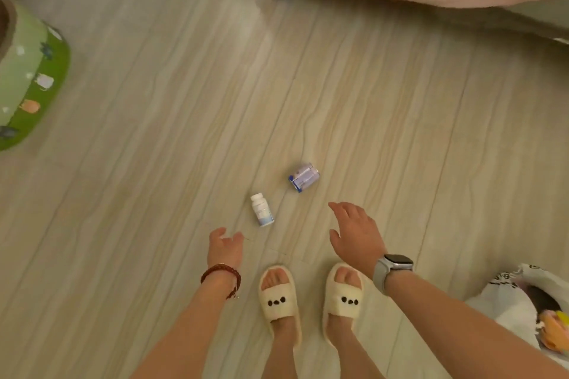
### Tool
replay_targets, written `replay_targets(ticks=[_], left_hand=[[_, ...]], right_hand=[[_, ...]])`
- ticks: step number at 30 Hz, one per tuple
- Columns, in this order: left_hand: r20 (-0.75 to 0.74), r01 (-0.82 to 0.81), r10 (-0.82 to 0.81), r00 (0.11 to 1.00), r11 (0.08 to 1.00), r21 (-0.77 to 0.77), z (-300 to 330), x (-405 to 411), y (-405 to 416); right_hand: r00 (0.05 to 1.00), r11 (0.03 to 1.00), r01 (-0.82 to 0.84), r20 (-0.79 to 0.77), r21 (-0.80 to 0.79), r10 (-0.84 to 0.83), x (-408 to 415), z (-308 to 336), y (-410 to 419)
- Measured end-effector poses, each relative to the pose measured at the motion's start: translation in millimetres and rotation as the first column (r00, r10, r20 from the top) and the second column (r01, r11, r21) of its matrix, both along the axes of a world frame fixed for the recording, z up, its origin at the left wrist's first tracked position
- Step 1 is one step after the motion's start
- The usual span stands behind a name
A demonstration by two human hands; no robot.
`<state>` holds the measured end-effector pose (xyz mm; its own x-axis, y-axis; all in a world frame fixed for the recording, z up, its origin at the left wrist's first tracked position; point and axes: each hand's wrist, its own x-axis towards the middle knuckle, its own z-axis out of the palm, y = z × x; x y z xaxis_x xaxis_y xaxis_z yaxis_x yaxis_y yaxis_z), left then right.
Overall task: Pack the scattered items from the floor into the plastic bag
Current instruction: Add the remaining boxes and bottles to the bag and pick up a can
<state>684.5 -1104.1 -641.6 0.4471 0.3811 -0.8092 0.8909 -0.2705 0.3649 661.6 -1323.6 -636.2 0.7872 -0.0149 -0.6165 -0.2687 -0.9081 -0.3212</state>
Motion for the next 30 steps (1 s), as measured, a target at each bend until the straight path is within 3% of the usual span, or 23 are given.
replay_targets(ticks=[2,5,9,12,15,17,19,22,25,30], left_hand=[[-0.108,-0.156,0.148,0.983,0.985,-0.069,-52.3,5.9,6.4],[-0.08,-0.091,0.087,0.993,0.995,-0.05,-137.5,16.0,4.6],[0.03,0.042,-0.043,0.999,0.999,0.011,-247.9,30.1,-10.1],[0.044,0.046,-0.049,0.998,0.997,0.056,-318.7,31.7,-18.5],[0.057,0.09,-0.098,0.994,0.988,0.124,-349.9,27.8,-22.1],[0.05,0.148,-0.153,0.987,0.985,0.089,-350.1,24.6,-22.0],[0.01,0.177,-0.177,0.984,0.984,0.005,-332.0,21.1,-23.9],[0.016,0.182,-0.182,0.983,0.983,-0.03,-285.3,11.3,-32.8],[0.059,0.195,-0.191,0.98,0.978,-0.075,-219.6,1.0,-48.7],[0.172,0.351,-0.325,0.93,0.925,-0.148,-94.0,-11.2,-83.7]], right_hand=[[0.984,0.981,-0.178,-0.023,-0.082,0.176,17.9,-45.5,0.8],[0.929,0.911,-0.368,-0.032,-0.185,0.369,47.6,-127.5,2.4],[0.862,0.819,-0.468,0.035,-0.333,0.506,91.2,-237.8,11.0],[0.808,0.745,-0.517,0.047,-0.422,0.587,107.2,-312.4,16.1],[0.813,0.747,-0.476,0.091,-0.465,0.575,103.5,-347.8,19.3],[0.886,0.845,-0.358,0.141,-0.397,0.442,94.9,-348.9,17.6],[0.983,0.966,-0.167,0.047,-0.198,0.18,73.3,-335.3,16.4],[0.971,0.977,0.214,-0.106,0.001,-0.213,22.6,-293.7,9.8],[0.85,0.839,0.522,-0.183,0.155,-0.495,-28.5,-236.9,1.5],[0.541,0.458,0.821,-0.207,0.342,-0.815,-83.3,-129.3,-25.2]])
